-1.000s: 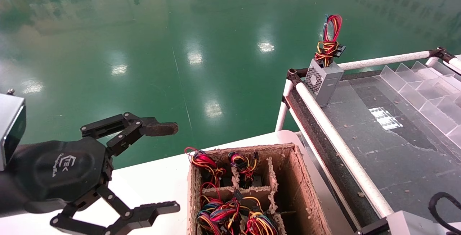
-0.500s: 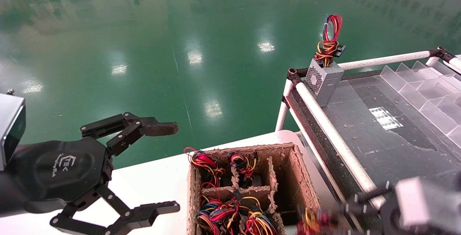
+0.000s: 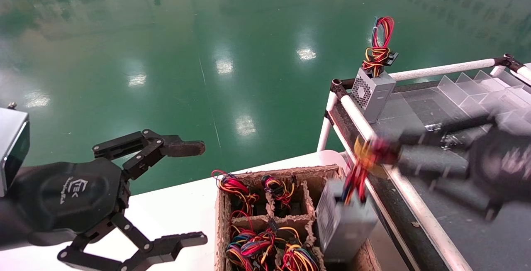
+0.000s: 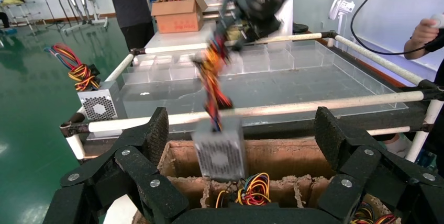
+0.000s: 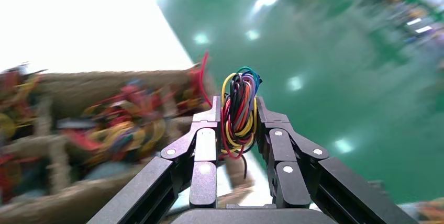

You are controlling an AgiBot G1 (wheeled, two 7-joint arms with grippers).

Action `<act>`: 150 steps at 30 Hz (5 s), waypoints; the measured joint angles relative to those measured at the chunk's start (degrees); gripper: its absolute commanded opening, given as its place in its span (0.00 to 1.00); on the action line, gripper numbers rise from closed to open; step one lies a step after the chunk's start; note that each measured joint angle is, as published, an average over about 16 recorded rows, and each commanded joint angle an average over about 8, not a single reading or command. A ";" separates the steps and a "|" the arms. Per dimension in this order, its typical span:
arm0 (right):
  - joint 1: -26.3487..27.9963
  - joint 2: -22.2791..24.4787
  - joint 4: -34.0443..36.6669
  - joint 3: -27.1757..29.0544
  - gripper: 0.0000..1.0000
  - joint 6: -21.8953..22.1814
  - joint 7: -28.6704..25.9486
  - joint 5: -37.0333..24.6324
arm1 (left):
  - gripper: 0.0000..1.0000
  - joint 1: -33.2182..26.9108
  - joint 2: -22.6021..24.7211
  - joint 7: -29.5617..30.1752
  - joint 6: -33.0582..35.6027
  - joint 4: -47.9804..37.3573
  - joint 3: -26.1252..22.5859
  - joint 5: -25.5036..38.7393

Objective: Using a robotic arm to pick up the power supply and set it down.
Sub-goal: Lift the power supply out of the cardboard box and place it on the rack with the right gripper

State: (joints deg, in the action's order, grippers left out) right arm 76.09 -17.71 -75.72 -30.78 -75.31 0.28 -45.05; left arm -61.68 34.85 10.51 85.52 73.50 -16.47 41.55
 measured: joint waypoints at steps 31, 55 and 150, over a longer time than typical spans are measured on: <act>20.64 -0.77 30.91 2.14 0.00 -5.52 6.78 -16.57 | 1.00 -0.03 -0.05 -0.06 -0.05 0.00 -0.12 -0.08; 37.08 -20.90 62.87 -4.26 0.00 6.35 19.09 -33.32 | 1.00 -0.04 -0.08 -0.10 -0.09 0.00 -0.20 -0.14; 41.55 -39.16 75.65 -7.72 0.00 17.47 23.50 -38.78 | 1.00 -0.11 -0.21 -0.26 -0.23 0.00 -0.52 -0.36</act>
State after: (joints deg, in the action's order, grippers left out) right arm 117.64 -56.87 -0.07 -38.50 -57.84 23.78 -83.83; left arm -61.79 34.63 10.24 85.30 73.50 -16.99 41.20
